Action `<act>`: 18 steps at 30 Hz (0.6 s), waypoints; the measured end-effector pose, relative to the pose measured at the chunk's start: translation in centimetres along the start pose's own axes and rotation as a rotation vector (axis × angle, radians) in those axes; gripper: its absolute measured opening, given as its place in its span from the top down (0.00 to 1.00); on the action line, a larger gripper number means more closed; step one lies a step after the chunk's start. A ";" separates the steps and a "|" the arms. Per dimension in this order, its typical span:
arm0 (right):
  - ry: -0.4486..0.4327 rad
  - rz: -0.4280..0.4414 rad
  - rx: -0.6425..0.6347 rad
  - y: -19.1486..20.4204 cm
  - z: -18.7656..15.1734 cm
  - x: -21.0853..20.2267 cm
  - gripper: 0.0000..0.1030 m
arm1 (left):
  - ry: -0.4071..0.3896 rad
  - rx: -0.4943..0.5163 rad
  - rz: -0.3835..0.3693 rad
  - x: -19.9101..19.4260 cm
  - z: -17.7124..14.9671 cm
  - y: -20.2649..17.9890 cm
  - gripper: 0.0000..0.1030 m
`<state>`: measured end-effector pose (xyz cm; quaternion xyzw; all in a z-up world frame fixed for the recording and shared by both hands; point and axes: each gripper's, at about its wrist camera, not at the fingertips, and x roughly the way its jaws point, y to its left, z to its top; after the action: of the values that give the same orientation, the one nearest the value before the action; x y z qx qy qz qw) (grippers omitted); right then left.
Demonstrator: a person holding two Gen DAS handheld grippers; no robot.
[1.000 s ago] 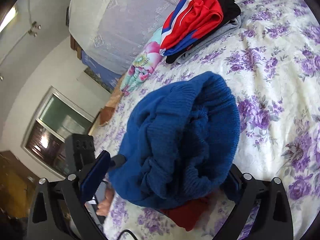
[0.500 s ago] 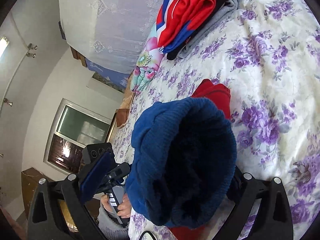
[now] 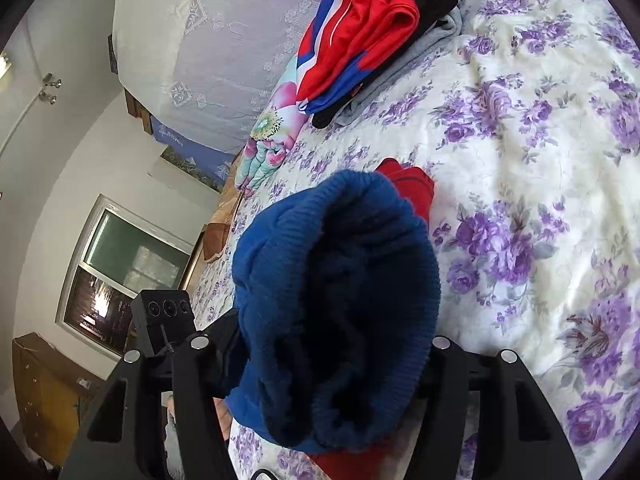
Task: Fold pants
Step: 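Lift the folded blue bundle off the sheet with the right gripper, then grasp the blue bundle with the left gripper while the right gripper holds it raised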
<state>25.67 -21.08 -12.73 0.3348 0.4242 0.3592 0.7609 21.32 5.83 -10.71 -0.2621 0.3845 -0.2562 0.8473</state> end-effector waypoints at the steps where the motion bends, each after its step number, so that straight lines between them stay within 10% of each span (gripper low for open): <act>1: 0.000 0.007 0.003 0.0 0.0 0.0 0.40 | -0.005 0.004 0.003 -0.2 0.0 -0.1 0.45; 12: -0.124 -0.015 -0.184 3.5 -1.4 -2.6 0.41 | -0.095 0.185 0.002 -1.7 -1.2 -3.4 0.45; 18: -0.072 -0.070 -0.086 1.2 -1.0 -1.6 0.41 | 0.056 0.089 -0.006 0.8 -0.5 -1.9 0.42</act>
<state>23.86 -21.61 -11.56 0.2997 0.3921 0.3380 0.8014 21.00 3.82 -10.22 -0.2180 0.3954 -0.2827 0.8463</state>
